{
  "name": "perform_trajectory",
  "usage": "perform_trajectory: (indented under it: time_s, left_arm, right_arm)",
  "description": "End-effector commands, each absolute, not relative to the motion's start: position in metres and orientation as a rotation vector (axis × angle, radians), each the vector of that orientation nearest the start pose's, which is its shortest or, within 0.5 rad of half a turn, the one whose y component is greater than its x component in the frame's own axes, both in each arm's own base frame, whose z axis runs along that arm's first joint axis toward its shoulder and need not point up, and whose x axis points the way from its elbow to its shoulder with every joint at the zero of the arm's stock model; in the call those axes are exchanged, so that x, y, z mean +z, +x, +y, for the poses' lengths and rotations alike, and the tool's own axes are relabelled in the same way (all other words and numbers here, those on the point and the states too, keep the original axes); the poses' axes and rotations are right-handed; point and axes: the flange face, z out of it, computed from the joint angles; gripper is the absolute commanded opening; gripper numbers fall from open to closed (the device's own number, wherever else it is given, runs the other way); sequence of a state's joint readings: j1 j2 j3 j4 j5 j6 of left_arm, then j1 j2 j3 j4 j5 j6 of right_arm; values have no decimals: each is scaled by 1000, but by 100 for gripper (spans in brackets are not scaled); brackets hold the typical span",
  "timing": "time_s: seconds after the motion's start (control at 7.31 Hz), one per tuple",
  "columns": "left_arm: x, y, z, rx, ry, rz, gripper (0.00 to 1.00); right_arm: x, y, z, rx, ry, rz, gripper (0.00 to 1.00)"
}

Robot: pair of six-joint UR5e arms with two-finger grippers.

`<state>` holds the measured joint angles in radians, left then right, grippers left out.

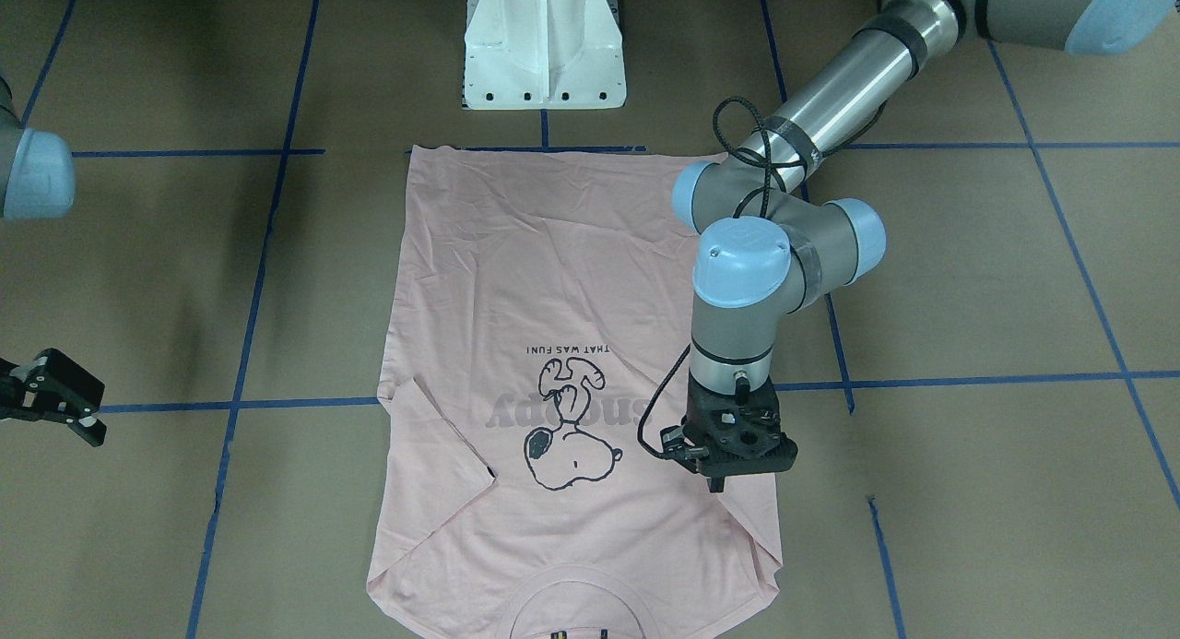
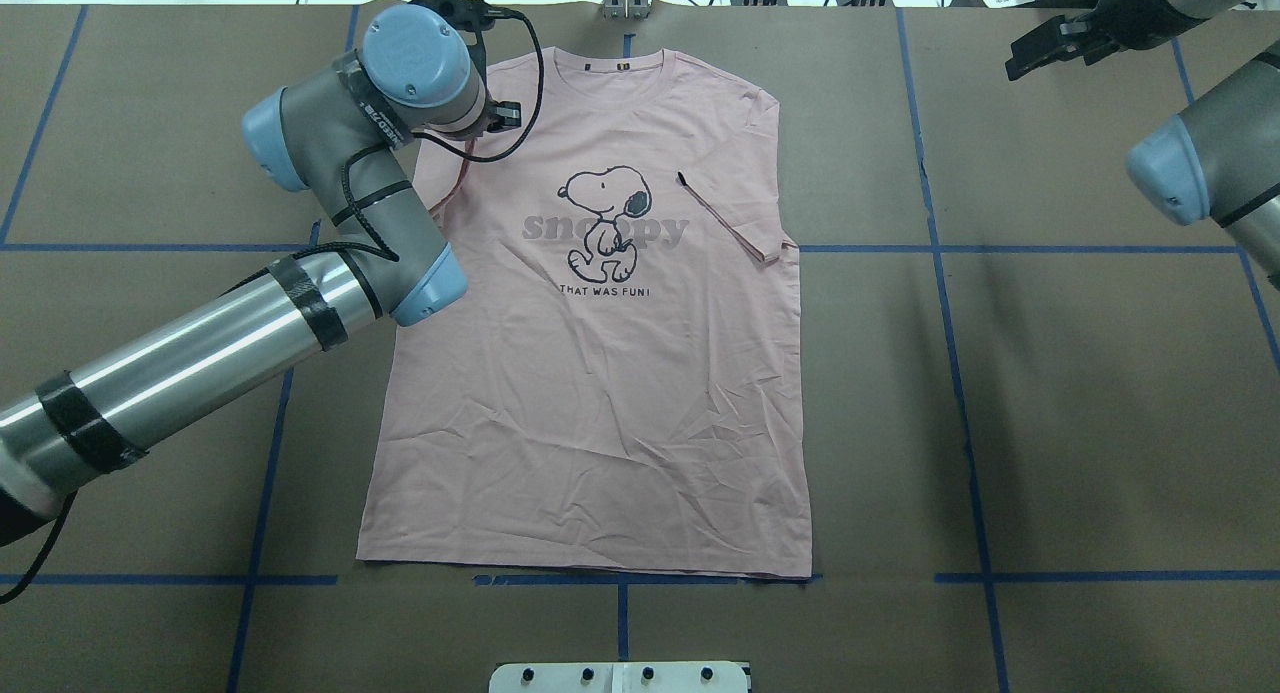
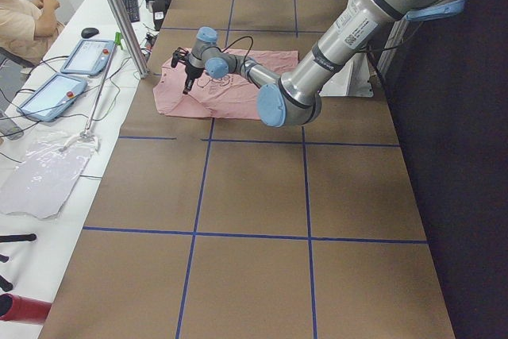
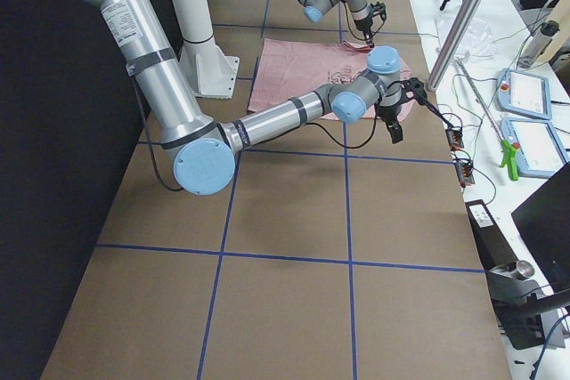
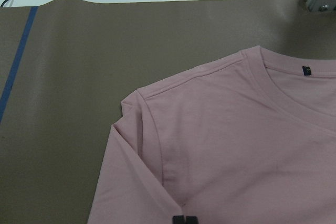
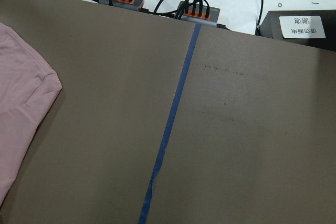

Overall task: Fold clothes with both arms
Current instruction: 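Bring both grippers down beside the shirt's sleeves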

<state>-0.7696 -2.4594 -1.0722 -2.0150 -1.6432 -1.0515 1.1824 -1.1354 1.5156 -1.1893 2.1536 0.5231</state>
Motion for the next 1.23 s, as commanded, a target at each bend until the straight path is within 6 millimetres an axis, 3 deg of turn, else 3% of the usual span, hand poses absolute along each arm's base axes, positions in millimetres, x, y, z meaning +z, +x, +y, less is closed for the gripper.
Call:
perform_trajectory:
  time_s: [0.0,0.14,0.27,0.55,0.68,0.82,0.96,1.09]
  left_arm:
    - [275,513,-672,-188,454,700,99]
    - [253,506,-665,-179,484,739,100]
    - [238,490,-649,-150,510,787,100]
    - [245,444,-591,-91,508,898,100]
    - [240,421,-564,-73,522,947,100]
    - [236,412,-534,-38,518,990,100]
    - [239,416,-492,2,497,1032,100]
    - [253,404,-456,-6,468,1051,100]
  right_arm:
    - [391,-183,-652,-100,424,-824,100]
    - [387,-184,-650,-90,422,-832,100]
    - [372,-194,-642,-58,416,-861,100]
    - [326,-243,-586,28,367,-963,100]
    - [312,-283,-544,81,331,-988,100]
    - [299,-328,-495,124,331,-991,100]
    - [295,-365,-431,163,325,-999,100]
    - [293,-389,-366,198,309,-1013,100]
